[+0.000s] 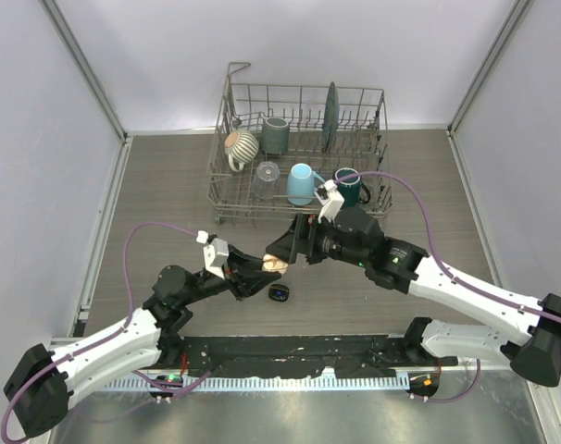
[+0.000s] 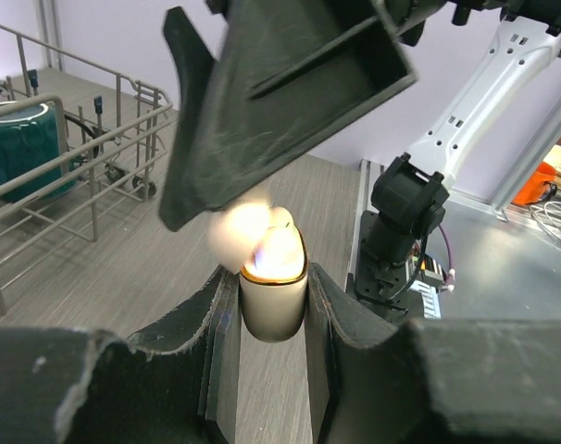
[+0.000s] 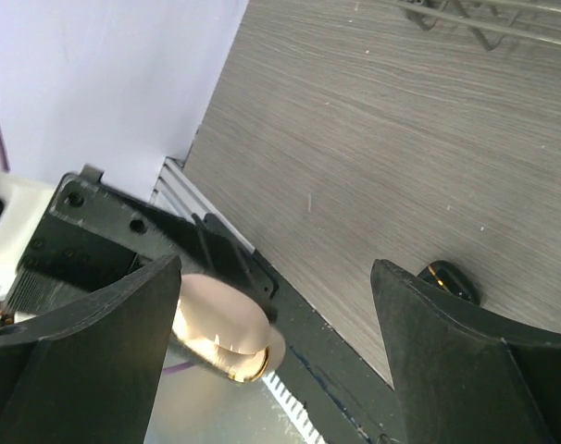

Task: Insert the wireless bluetooth earbuds into the charging case
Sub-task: Close the charging case, then place the charging case at the center of the board.

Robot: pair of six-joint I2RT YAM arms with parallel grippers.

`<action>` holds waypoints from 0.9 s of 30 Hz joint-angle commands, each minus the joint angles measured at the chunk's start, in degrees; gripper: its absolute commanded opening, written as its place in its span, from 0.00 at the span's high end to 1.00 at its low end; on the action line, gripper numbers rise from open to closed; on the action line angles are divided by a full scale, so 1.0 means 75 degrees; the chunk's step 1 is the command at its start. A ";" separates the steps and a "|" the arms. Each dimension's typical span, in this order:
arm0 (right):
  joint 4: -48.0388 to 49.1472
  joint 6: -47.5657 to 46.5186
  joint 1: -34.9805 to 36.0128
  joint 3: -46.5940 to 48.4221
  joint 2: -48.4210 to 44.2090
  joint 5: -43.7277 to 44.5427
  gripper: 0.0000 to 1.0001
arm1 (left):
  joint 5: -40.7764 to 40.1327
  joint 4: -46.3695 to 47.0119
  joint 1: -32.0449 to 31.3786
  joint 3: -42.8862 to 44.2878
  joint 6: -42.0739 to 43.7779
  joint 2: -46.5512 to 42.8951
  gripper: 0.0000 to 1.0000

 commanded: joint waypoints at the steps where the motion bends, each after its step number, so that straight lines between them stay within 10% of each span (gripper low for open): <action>1: 0.0114 0.0115 0.0064 -0.0556 -0.0610 -0.0470 0.12 | -0.0431 0.0750 0.0028 0.0145 0.0024 -0.0143 1.00; 12: -0.0059 0.0665 0.0064 -0.1283 -0.1734 0.1562 0.12 | -0.0864 0.0295 0.0028 -0.0102 -0.0386 -0.0341 1.00; 20: -0.0928 0.1684 0.0063 -0.1926 -0.2333 0.3139 0.12 | -0.3077 -0.3817 0.0039 -0.0078 -0.2306 -0.1384 1.00; 27: -0.0917 0.2084 0.0063 -0.2291 -0.2392 0.2999 0.12 | -0.3642 -0.4254 0.0039 -0.1026 -0.4123 -0.1831 1.00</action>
